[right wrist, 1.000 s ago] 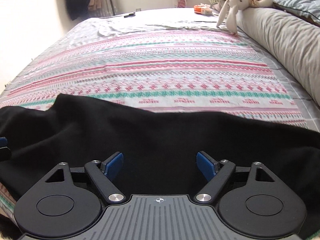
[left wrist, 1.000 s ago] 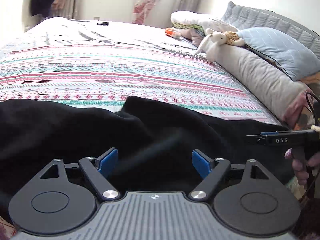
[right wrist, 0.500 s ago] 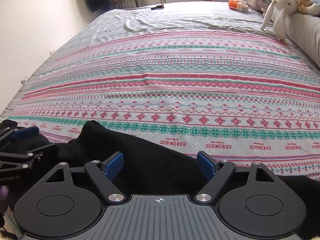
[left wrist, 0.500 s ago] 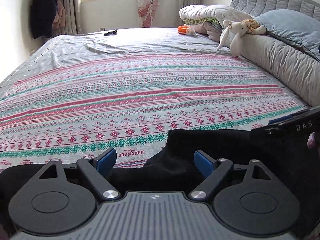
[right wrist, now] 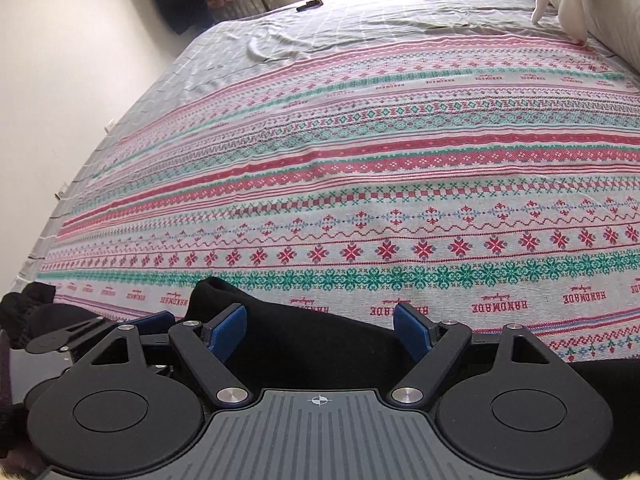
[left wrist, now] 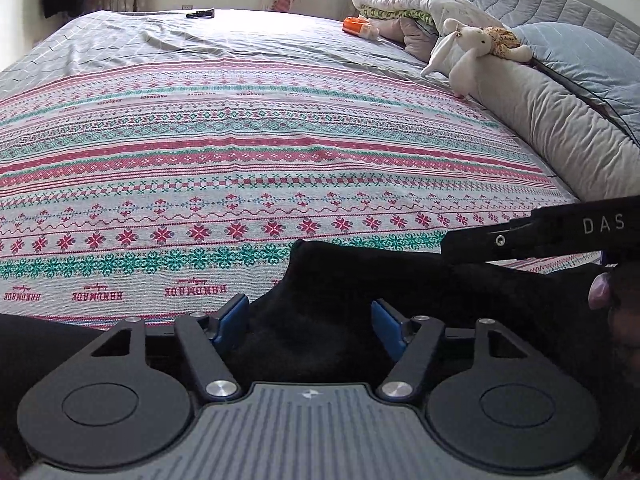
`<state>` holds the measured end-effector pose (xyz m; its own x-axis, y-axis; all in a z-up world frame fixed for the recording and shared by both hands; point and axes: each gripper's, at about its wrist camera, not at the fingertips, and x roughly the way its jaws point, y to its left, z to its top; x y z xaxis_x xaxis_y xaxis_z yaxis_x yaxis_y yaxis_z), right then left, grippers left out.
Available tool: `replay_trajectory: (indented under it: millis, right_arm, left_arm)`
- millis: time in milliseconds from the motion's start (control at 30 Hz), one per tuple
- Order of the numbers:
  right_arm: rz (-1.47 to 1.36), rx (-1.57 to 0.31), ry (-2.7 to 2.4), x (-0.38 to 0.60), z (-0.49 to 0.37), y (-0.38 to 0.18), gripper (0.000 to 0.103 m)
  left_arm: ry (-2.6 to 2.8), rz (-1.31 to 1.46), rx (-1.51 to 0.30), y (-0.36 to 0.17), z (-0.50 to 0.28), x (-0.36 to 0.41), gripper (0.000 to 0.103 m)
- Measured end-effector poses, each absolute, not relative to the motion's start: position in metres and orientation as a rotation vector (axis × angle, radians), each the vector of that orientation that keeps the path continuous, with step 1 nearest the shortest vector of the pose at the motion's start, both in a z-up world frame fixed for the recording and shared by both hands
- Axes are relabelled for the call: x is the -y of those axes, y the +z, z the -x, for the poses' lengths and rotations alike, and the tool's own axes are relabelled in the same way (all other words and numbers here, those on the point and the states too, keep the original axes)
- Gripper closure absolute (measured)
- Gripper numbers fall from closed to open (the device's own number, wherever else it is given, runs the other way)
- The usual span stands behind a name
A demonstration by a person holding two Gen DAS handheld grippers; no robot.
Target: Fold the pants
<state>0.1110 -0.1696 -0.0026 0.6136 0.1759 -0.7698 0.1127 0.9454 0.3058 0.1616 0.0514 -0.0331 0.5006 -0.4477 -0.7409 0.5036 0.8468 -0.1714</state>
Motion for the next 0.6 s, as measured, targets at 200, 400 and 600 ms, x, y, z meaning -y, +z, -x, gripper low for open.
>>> replay_trajectory:
  millis: [200, 400, 600]
  right_arm:
    - [-0.344, -0.925, 0.054, 0.174, -0.111, -0.002, 0.021]
    - [-0.365, -0.913, 0.138, 0.168, -0.117, -0.003, 0.021]
    - [-0.416, -0.865, 0.278, 0.161, -0.123, -0.001, 0.021]
  left_arm:
    - [-0.561, -0.118, -0.852, -0.038, -0.158, -0.048, 0.041]
    - [-0.568, -0.090, -0.829, -0.035, -0.153, -0.055, 0.072]
    - [-0.594, -0.161, -0.699, -0.029, -0.126, -0.053, 0.074]
